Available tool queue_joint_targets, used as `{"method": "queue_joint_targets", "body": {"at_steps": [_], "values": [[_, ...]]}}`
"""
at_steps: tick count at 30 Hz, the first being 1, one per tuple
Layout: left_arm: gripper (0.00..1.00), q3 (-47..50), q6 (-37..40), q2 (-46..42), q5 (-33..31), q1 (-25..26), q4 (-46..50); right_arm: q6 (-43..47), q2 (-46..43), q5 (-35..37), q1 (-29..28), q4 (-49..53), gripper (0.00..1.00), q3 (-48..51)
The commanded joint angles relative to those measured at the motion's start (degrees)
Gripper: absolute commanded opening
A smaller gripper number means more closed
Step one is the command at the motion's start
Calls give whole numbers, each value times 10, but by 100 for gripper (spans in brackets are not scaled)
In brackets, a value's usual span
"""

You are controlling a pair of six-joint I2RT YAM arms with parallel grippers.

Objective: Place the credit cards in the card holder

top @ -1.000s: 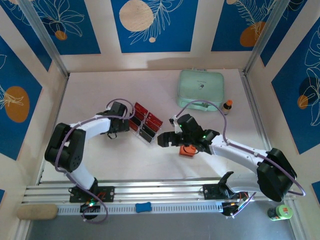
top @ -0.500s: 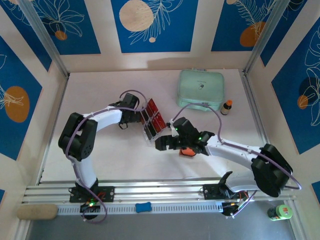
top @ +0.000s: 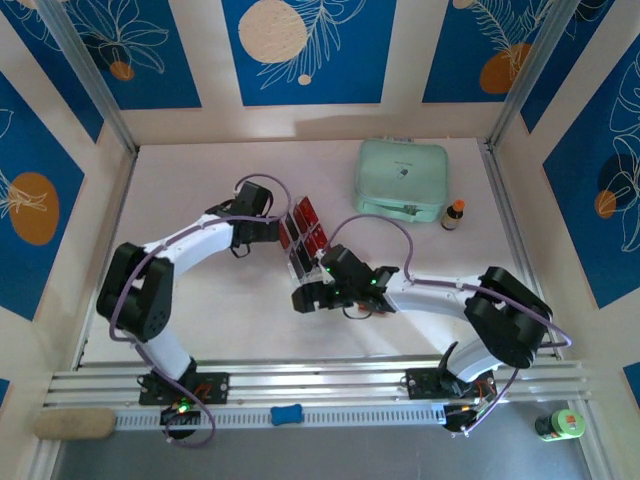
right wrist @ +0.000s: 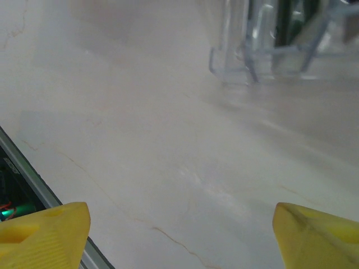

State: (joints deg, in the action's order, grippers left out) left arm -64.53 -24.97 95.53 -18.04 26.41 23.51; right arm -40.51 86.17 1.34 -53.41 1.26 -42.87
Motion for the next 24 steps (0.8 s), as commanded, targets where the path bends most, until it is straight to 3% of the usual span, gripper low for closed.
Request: {"method": "queue_joint_targets", "body": {"at_steps": [1,14,24], "values": [[100,6,6,-35,11,-8,21,-6,19,12,-6,-20,85,-28],[100,-15,-3,-103,37,-63,36,-36,90,50,-8,-64,85,-70],[100,-8,-18,-113,44,-76,37,-63,170,99,-3,-106,85,-135]]}}
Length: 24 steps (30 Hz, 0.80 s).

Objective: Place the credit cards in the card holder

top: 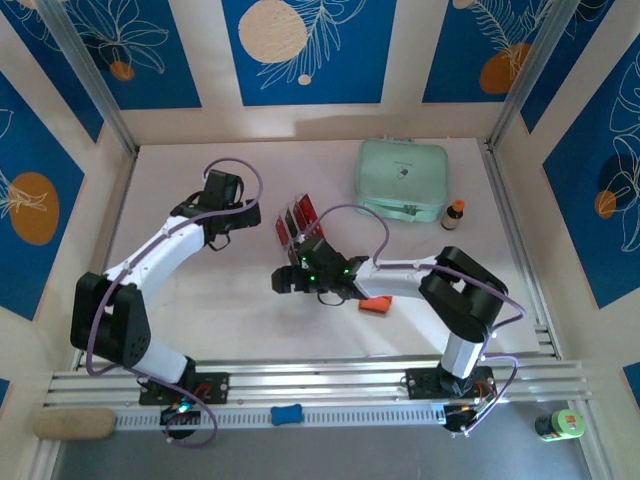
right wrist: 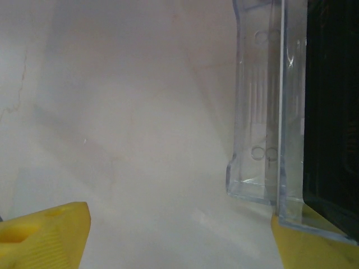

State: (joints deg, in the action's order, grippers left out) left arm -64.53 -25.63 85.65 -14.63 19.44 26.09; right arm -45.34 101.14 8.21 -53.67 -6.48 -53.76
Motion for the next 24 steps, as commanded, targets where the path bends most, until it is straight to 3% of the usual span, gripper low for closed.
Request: {"method": "queue_joint_targets", "body": {"at_steps": [1,6,12,17,24], "values": [[100,-8,-13,-14,10,-7,12,-16,31,34,4,-34,85,-36],[100,-7,-18,-17,12,-8,15,-10,87,23,36,-55,85,-94],[100,3,-20,-28,14,-8,16,51,103,-78,73,-36,81,-151],[100,19,-16,-41,19,-8,11,72,19,-139,71,-10,79,-85],[100,45,-14,-71,55,-8,1,30,-164,-90,91,77,80,71]]}}
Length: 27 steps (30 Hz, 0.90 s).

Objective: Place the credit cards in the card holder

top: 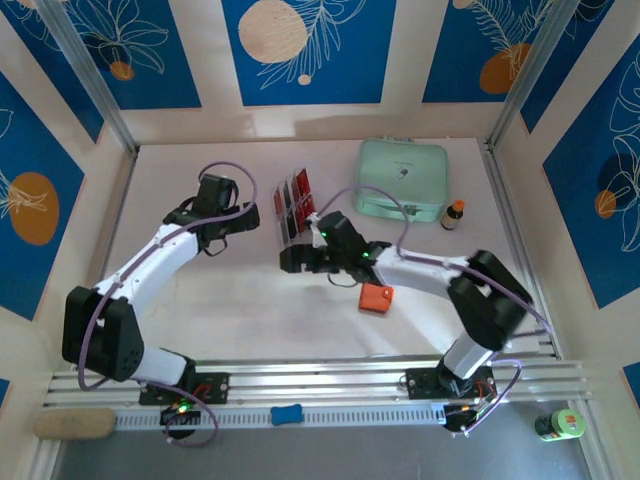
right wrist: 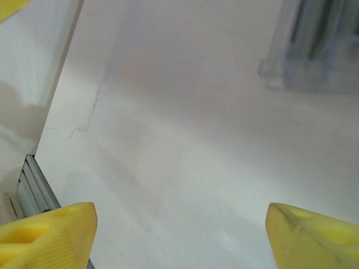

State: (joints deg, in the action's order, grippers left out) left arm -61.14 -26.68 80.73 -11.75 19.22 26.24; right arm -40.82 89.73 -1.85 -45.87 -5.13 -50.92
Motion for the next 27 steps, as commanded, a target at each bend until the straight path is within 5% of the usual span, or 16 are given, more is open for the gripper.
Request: {"method": "queue_joint_targets", "body": {"at_steps": [1,6,15,27], "values": [[100,15,-5,-28,33,-6,-2,-24,-79,21,22,87,80,60],[100,33,-15,-52,73,-2,-8,-41,-198,65,65,235,82,108],[100,67,-53,-75,111,33,-37,-118,-408,10,184,329,69,247],[100,69,-63,-59,105,58,-45,-134,-389,-57,248,274,51,299]]}}
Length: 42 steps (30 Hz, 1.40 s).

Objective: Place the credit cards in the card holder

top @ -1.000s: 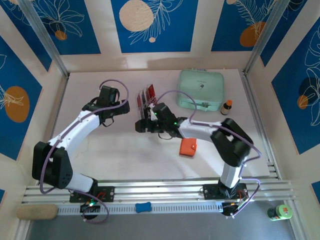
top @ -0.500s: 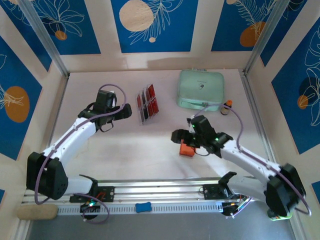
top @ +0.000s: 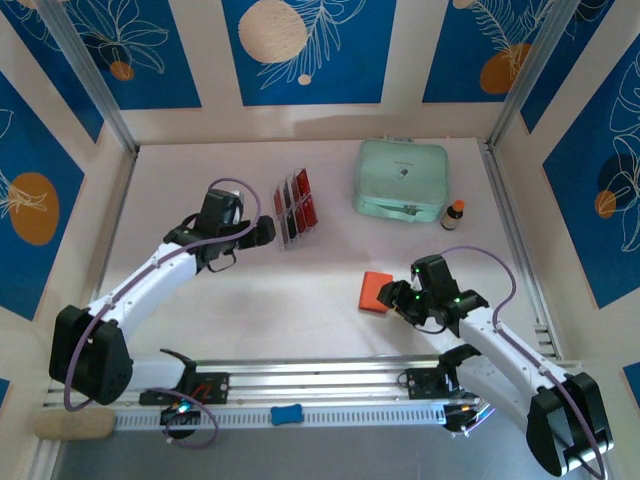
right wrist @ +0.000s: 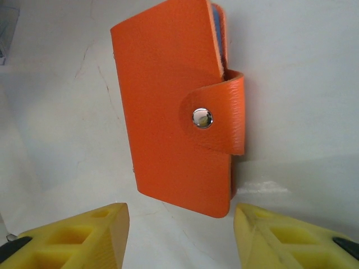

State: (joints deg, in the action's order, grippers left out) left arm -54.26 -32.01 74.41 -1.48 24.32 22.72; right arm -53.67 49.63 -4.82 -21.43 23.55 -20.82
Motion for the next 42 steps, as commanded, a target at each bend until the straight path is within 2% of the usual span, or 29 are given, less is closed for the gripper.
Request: {"method": "queue_joint_targets", "body": {"at_steps": [1,22,30,33,36,39,42], "values": [[100,0,-9,5,1,8,-10,-5,19,-29,3,-16,51,-3],[100,-12,-10,19,-1,19,-14,-7,54,-24,3,-43,50,16],[100,-14,-12,22,-2,21,-16,-8,79,-24,3,-71,43,16],[100,-13,-12,22,-4,22,-16,-7,97,-29,3,-91,34,14],[100,-10,-11,21,-6,22,-16,1,114,-46,2,-120,2,10],[100,-4,-11,18,-7,22,-16,18,125,-82,-8,-156,0,-5],[100,17,-15,10,-6,20,-24,37,132,-114,-41,-177,0,-41]]}}
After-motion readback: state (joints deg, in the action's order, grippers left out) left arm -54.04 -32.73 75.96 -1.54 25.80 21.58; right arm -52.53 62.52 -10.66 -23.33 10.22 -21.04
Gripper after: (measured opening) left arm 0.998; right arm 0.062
